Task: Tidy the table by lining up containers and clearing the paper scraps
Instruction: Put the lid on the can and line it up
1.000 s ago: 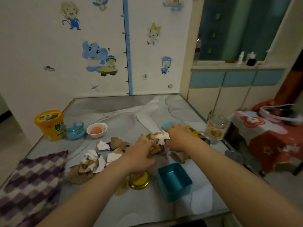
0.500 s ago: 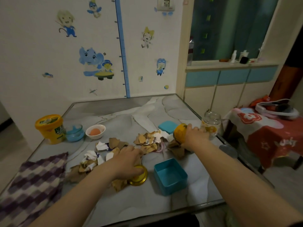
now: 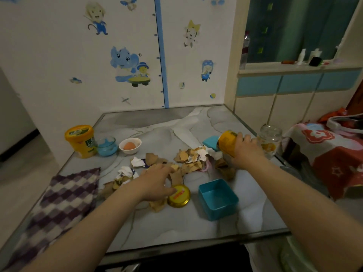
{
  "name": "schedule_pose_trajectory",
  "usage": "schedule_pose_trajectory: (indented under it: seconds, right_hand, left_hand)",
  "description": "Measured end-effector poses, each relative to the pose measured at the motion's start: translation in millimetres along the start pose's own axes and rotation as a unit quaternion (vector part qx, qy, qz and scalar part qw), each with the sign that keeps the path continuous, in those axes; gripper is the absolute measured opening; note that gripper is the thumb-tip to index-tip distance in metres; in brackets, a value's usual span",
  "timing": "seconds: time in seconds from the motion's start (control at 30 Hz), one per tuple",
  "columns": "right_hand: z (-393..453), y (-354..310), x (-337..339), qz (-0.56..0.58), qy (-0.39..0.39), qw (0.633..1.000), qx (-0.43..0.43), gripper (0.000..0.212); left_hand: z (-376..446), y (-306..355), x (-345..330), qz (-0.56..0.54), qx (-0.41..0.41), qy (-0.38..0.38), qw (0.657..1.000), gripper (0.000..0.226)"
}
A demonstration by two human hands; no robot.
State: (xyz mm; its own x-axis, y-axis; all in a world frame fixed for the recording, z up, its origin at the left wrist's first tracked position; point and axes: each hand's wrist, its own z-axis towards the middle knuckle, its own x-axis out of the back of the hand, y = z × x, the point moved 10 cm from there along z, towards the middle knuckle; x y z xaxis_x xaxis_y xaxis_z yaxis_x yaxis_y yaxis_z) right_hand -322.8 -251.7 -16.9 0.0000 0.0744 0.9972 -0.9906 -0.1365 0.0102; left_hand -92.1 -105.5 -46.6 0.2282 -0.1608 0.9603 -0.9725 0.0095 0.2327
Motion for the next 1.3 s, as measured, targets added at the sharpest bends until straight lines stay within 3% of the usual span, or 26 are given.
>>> schedule_pose_trajectory:
  seconds: [0.33, 0.53, 0.63, 0.73, 0.83, 0.93, 1.03, 1.3]
  right_hand:
    - [-25.7, -76.2, 23.3, 0.039, 0.046, 0.991, 0.119, 0.095]
    - [-40.2, -111.9, 26.2, 0.061, 0.04, 0.984, 0.162, 0.098]
    - [-49.9, -130.2, 27.6, 0.126, 0.022, 0.973, 0.194, 0.099]
    - [-63.7, -152.8, 28.6, 0.207, -0.006, 0.947, 0.247, 0.104]
    - [-75.6, -172.0, 26.0, 0.25, -0.033, 0.925, 0.285, 0.108]
    - [-75.5, -179.8, 23.2, 0.275, -0.032, 0.914, 0.297, 0.107]
    - [-69.8, -176.7, 23.0, 0.303, -0.019, 0.908, 0.289, 0.105]
    - [-48.8, -152.7, 19.2, 0.341, 0.002, 0.903, 0.26, 0.108]
  left_hand:
    - [-19.9, -47.6, 7.7, -0.013, 0.055, 0.018, 0.998, 0.055]
    - [-34.6, -70.2, 12.1, -0.023, 0.077, 0.02, 0.997, 0.063]
    - [-36.5, -70.7, 21.0, -0.151, 0.081, 0.069, 0.983, 0.068]
    - [-30.2, -75.9, 26.2, -0.375, 0.102, 0.104, 0.915, 0.075]
    - [-17.8, -66.9, 37.1, -0.467, 0.058, 0.136, 0.872, 0.06]
    - [-8.1, -54.4, 57.5, -0.393, -0.02, 0.203, 0.897, 0.039]
    - [4.1, -56.2, 61.6, -0.319, -0.03, 0.227, 0.92, 0.044]
    - [28.7, -38.2, 72.2, -0.317, -0.051, 0.282, 0.904, 0.024]
